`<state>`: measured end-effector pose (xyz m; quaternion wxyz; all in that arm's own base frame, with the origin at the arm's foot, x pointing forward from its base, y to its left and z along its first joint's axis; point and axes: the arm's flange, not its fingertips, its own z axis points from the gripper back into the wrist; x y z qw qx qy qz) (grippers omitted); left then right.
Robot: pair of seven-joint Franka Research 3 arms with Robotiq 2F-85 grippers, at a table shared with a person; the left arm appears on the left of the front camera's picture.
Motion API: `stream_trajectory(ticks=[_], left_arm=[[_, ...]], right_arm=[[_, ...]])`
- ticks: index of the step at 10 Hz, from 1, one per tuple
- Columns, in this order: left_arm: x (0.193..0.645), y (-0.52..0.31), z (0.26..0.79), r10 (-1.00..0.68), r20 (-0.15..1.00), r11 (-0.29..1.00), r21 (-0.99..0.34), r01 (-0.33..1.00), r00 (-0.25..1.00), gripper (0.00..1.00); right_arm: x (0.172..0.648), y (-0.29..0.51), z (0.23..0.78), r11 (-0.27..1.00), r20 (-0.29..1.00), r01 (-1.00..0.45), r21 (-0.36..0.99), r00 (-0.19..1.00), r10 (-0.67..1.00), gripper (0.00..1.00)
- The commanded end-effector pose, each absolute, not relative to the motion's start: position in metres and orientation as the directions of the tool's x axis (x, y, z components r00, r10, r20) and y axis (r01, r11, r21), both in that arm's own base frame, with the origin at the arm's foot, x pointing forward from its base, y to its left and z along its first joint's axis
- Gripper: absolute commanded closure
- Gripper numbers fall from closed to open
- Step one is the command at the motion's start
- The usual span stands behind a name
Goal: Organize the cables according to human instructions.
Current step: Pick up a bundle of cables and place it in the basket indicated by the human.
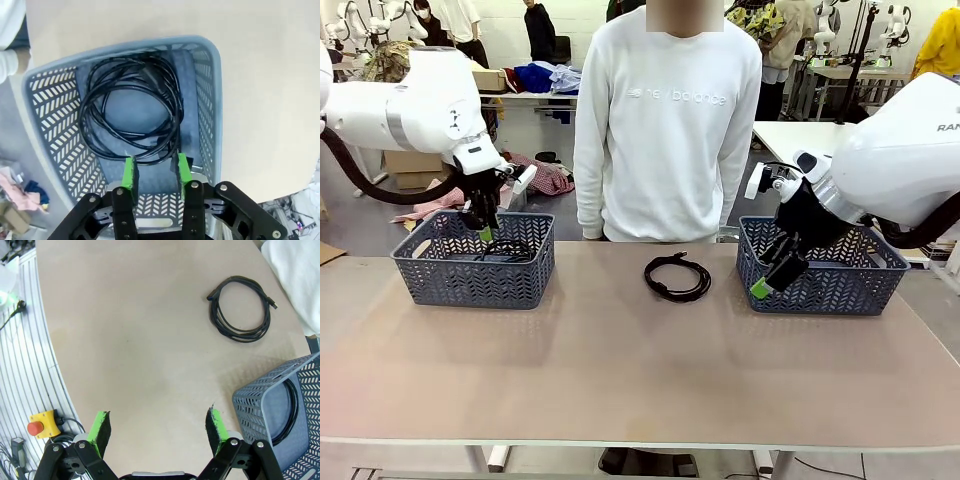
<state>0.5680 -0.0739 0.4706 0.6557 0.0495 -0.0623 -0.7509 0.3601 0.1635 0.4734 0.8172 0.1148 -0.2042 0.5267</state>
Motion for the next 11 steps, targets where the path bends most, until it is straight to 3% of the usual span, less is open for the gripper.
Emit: stream_trajectory(ticks=[1, 2, 3, 4, 5, 6, 7, 11], left_arm=[[0.573, -0.065, 0.476, -0.988, 0.045, -0.14, 0.155, 0.978, -0.149, 0.26], [0.574, -0.065, 0.48, -0.988, 0.044, -0.14, 0.143, 0.98, -0.147, 0.44], [0.575, -0.066, 0.484, -0.987, 0.057, -0.145, 0.121, 0.982, -0.153, 0.06], [0.576, -0.067, 0.488, -0.985, 0.077, -0.149, 0.094, 0.984, -0.157, 0.25], [0.575, -0.068, 0.491, -0.985, 0.079, -0.15, 0.08, 0.985, -0.156, 0.0], [0.574, -0.068, 0.493, -0.983, 0.087, -0.156, 0.068, 0.985, -0.161, 0.05], [0.573, -0.068, 0.496, -0.981, 0.101, -0.159, 0.06, 0.985, -0.165, 0.0], [0.572, -0.071, 0.499, -0.99, 0.099, -0.088, 0.093, 0.992, -0.097, 0.0]], right_arm=[[0.361, 0.165, 0.475, 0.421, 0.453, -0.907, -0.027, 0.364, 0.814, 0.0], [0.361, 0.165, 0.475, 0.421, 0.453, -0.907, -0.027, 0.364, 0.814, 0.0], [0.361, 0.165, 0.475, 0.421, 0.453, -0.907, -0.027, 0.364, 0.814, 0.0], [0.361, 0.165, 0.475, 0.421, 0.453, -0.907, -0.027, 0.364, 0.814, 0.0], [0.361, 0.165, 0.475, 0.421, 0.453, -0.907, -0.027, 0.364, 0.814, 0.0], [0.361, 0.165, 0.475, 0.421, 0.453, -0.907, -0.027, 0.364, 0.814, 0.0], [0.361, 0.165, 0.475, 0.421, 0.453, -0.907, -0.027, 0.364, 0.814, 0.0], [0.361, 0.165, 0.475, 0.421, 0.453, -0.907, -0.027, 0.364, 0.814, 0.0]])
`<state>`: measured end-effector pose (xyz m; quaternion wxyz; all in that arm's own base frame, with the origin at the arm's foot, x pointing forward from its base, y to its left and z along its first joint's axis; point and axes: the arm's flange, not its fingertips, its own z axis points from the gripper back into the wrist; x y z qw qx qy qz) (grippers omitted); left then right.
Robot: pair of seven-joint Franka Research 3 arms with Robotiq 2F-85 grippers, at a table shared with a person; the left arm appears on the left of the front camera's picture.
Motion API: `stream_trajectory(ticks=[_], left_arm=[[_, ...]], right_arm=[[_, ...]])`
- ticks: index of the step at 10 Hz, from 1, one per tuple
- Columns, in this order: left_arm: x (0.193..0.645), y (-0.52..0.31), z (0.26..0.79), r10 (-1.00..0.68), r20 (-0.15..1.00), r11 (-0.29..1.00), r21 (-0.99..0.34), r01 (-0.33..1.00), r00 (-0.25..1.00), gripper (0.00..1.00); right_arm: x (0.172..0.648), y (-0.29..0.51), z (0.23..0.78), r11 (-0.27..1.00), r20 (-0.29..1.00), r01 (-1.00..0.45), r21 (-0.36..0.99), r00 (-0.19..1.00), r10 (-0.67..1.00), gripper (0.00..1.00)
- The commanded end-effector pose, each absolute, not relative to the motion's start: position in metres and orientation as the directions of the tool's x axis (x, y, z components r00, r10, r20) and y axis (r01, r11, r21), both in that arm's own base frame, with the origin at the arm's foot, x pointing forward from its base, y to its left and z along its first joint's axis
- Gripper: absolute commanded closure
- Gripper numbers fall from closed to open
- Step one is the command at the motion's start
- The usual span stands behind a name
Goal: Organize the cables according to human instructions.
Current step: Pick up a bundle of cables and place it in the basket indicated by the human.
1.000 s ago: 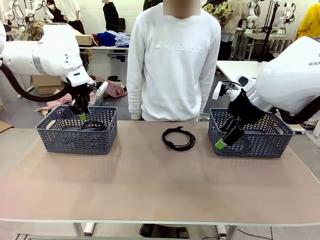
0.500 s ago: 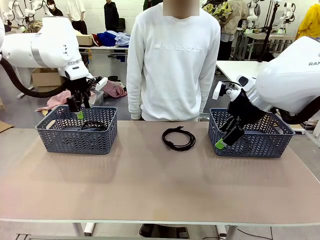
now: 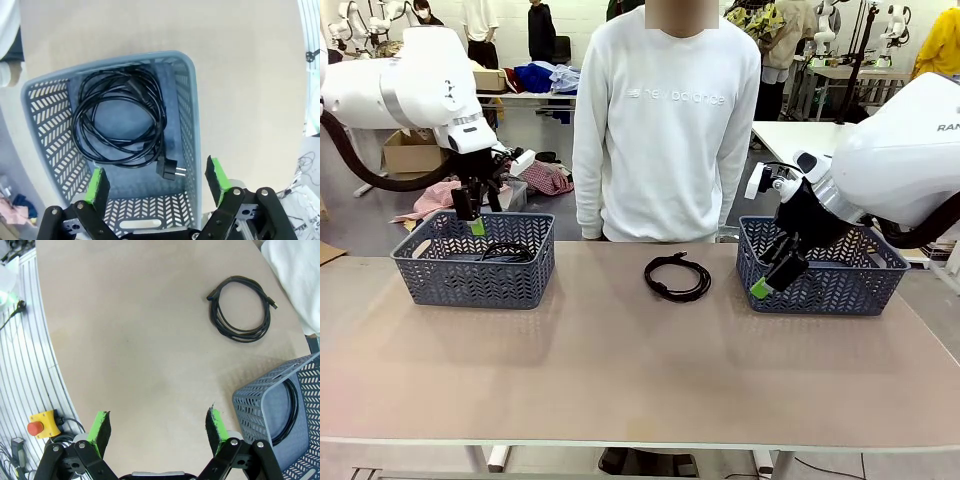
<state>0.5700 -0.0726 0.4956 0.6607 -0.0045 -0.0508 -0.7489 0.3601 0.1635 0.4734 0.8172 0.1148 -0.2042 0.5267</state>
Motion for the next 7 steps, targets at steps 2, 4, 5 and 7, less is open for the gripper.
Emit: stream_trajectory(ticks=[2, 4, 5, 7], left_arm=[[0.57, -0.073, 0.496, -0.989, 0.074, -0.122, 0.07, 0.99, -0.127, 0.0], [0.57, -0.073, 0.496, -0.989, 0.074, -0.122, 0.07, 0.99, -0.127, 0.0], [0.571, -0.074, 0.497, -0.991, 0.075, -0.106, 0.07, 0.992, -0.111, 0.0], [0.566, -0.089, 0.496, -0.98, 0.196, 0.045, 0.102, 0.994, 0.024, 0.0]], right_arm=[[0.361, 0.165, 0.475, 0.421, 0.453, -0.907, -0.027, 0.364, 0.814, 0.0], [0.361, 0.165, 0.475, 0.421, 0.453, -0.907, -0.027, 0.364, 0.814, 0.0], [0.361, 0.165, 0.475, 0.421, 0.453, -0.907, -0.027, 0.364, 0.814, 0.0], [0.361, 0.165, 0.475, 0.421, 0.453, -0.907, -0.027, 0.364, 0.814, 0.0]])
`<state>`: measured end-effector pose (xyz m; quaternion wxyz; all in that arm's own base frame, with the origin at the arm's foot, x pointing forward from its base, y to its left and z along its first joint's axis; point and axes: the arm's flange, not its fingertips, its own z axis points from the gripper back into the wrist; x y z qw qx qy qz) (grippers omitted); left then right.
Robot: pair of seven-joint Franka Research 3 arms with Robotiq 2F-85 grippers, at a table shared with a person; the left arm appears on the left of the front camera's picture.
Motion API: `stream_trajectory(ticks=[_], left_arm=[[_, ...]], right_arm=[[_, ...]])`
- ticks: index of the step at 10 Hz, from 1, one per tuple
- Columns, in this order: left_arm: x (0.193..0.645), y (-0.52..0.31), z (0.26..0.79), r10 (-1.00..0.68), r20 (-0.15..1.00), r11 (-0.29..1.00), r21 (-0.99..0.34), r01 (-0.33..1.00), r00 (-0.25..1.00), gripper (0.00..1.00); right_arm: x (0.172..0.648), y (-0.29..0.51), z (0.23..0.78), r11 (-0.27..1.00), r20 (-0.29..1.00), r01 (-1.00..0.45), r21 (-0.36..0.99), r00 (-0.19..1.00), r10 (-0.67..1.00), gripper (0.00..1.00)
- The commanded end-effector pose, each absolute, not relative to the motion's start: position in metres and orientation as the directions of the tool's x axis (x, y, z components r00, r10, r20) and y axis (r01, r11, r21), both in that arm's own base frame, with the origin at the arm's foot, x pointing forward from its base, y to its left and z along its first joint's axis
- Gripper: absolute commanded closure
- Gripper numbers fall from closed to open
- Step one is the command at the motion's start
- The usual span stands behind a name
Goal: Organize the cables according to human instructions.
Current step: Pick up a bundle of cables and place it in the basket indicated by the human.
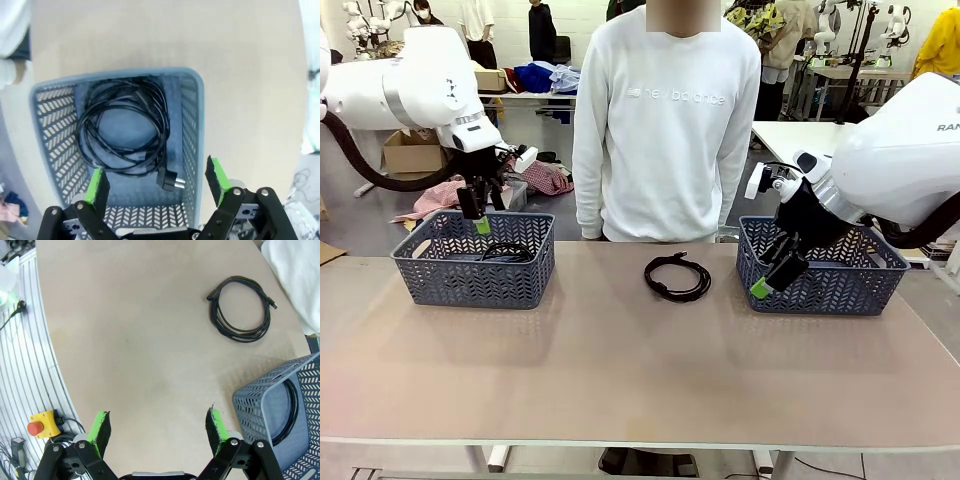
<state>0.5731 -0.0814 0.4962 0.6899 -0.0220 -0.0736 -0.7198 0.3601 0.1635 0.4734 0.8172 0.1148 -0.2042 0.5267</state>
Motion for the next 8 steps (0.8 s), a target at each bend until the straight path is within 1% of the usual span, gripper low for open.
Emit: stream_trajectory(ticks=[1, 4, 5, 6, 8], left_arm=[[0.553, -0.097, 0.494, -0.976, 0.207, 0.085, 0.109, 0.99, 0.061, 0.0], [0.507, -0.123, 0.488, -0.953, 0.254, 0.208, 0.15, 0.967, 0.166, 0.0], [0.493, -0.132, 0.484, -0.934, 0.302, 0.244, 0.159, 0.957, 0.189, 0.0], [0.479, -0.144, 0.481, -0.92, 0.352, 0.239, 0.151, 0.959, 0.173, 0.0], [0.452, -0.172, 0.477, -0.91, 0.399, 0.167, 0.114, 0.979, 0.109, 0.0]], right_arm=[[0.361, 0.165, 0.475, 0.421, 0.453, -0.907, -0.027, 0.364, 0.814, 0.0], [0.361, 0.165, 0.475, 0.421, 0.453, -0.907, -0.027, 0.364, 0.814, 0.0], [0.361, 0.165, 0.475, 0.421, 0.453, -0.907, -0.027, 0.364, 0.814, 0.0], [0.361, 0.165, 0.475, 0.421, 0.453, -0.907, -0.027, 0.364, 0.814, 0.0], [0.361, 0.165, 0.475, 0.421, 0.453, -0.907, -0.027, 0.364, 0.814, 0.0]])
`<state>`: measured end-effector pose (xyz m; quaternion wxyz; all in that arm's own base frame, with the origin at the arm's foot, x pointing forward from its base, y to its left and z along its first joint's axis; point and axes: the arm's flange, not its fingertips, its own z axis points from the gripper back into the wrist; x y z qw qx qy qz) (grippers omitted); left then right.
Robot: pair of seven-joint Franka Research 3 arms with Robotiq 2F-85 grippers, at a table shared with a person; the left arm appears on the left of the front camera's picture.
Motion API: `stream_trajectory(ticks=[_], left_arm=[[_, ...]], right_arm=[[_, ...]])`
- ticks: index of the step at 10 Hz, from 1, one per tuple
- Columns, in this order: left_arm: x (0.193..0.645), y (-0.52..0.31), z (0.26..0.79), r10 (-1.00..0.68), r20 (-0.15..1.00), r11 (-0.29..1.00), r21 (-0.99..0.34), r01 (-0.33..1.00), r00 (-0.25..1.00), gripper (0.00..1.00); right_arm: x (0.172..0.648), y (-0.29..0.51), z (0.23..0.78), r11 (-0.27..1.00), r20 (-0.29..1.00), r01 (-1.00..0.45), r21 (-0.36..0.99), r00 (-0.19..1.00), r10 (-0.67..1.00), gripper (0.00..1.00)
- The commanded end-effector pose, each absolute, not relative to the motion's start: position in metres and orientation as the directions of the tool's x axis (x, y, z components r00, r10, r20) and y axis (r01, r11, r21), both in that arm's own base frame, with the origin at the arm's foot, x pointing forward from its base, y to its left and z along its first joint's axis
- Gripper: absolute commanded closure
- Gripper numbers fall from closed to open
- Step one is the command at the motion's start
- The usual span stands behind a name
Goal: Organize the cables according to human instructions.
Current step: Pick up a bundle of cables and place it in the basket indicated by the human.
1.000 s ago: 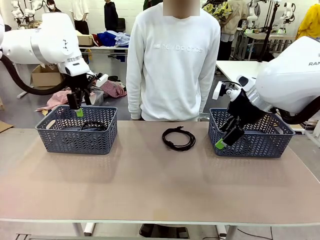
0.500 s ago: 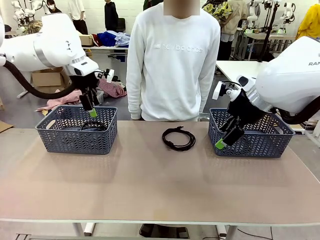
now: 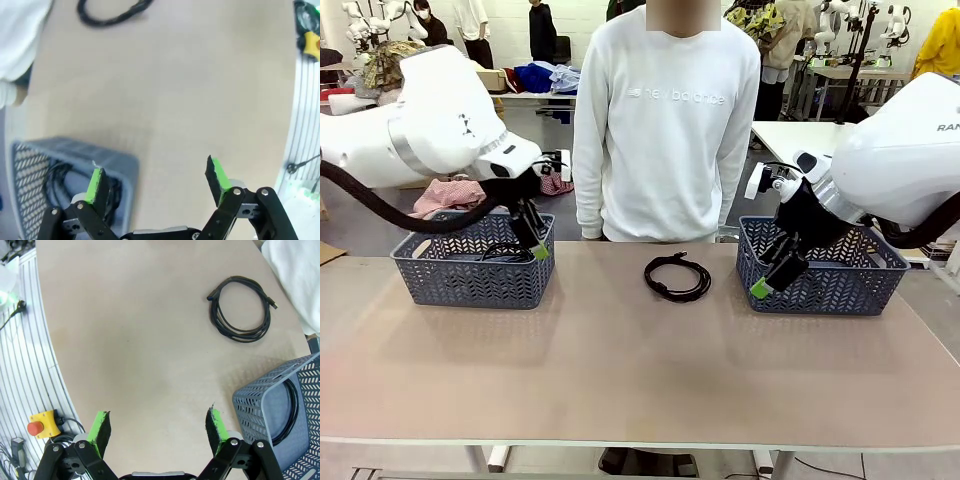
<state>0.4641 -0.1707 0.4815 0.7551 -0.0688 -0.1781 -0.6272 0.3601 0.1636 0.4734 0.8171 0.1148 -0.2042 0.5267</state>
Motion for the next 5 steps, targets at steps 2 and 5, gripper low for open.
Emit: stream_trajectory(ticks=[2, 5], left_arm=[[0.4363, -0.1844, 0.4714, -0.923, 0.373, 0.128, 0.083, 0.988, 0.088, 0.0], [0.4348, -0.1805, 0.4664, -0.913, 0.393, 0.136, 0.04, 0.99, 0.11, 0.0]], right_arm=[[0.3608, 0.165, 0.4752, 0.421, 0.453, -0.907, -0.027, 0.364, 0.814, 0.0], [0.3608, 0.165, 0.4752, 0.421, 0.453, -0.907, -0.027, 0.364, 0.814, 0.0]])
